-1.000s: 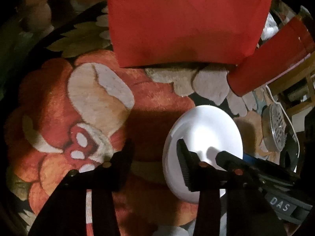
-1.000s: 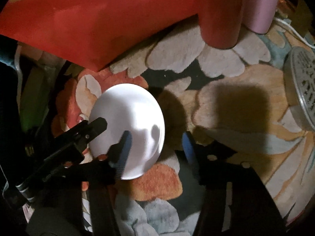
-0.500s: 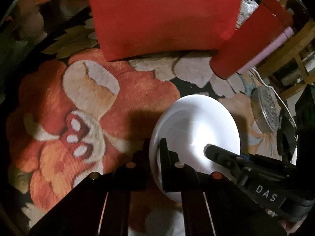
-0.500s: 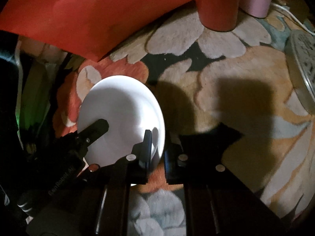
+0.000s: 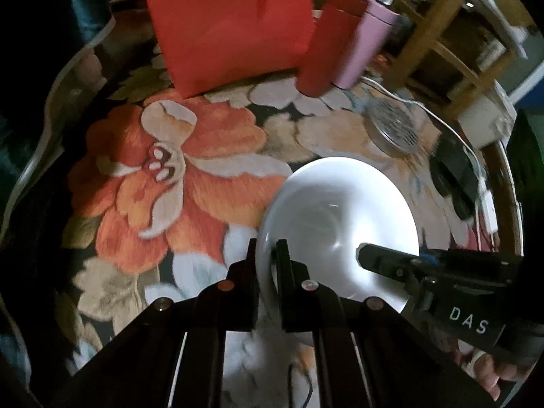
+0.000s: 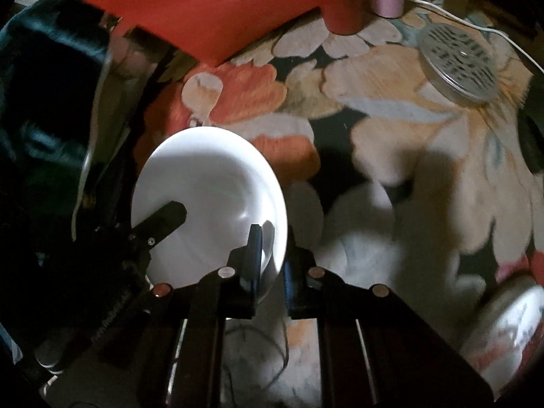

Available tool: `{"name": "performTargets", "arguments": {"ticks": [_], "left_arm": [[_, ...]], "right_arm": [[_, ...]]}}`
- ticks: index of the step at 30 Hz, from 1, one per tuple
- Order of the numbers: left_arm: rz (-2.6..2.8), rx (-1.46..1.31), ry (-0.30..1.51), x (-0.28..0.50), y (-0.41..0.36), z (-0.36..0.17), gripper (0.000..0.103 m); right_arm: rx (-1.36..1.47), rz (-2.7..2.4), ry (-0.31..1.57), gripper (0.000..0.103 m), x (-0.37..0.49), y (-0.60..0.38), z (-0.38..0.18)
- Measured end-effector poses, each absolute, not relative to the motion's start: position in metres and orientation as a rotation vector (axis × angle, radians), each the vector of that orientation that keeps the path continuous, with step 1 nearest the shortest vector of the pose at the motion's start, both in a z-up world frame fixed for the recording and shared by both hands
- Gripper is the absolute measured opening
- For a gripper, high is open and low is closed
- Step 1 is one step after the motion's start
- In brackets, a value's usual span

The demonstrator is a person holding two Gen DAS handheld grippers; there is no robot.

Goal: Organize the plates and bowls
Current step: 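Lift the small white bowl and carry it over the plate stack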

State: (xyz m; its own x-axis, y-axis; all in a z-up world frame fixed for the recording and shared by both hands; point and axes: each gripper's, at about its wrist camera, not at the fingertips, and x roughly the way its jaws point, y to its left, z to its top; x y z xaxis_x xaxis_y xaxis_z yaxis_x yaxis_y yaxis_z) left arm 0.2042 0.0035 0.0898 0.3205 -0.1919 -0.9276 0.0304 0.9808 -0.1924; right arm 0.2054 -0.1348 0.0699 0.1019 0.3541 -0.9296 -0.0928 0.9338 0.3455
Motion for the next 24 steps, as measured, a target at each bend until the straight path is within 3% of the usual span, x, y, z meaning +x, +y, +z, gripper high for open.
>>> {"name": "performTargets", "arguments": {"ticks": [7, 24], "left_arm": [[-0.182, -0.117, 1.206, 0.146, -0.020, 0.117, 0.007], [-0.351, -0.032, 1.213, 0.099, -0.121, 0.111, 0.008]], "right_arm": [[0.181, 0.321, 1.410, 0.012, 0.146, -0.151, 0.098], [0.258, 0.178, 1.393, 0.013, 0.075, -0.242, 0.099]]}}
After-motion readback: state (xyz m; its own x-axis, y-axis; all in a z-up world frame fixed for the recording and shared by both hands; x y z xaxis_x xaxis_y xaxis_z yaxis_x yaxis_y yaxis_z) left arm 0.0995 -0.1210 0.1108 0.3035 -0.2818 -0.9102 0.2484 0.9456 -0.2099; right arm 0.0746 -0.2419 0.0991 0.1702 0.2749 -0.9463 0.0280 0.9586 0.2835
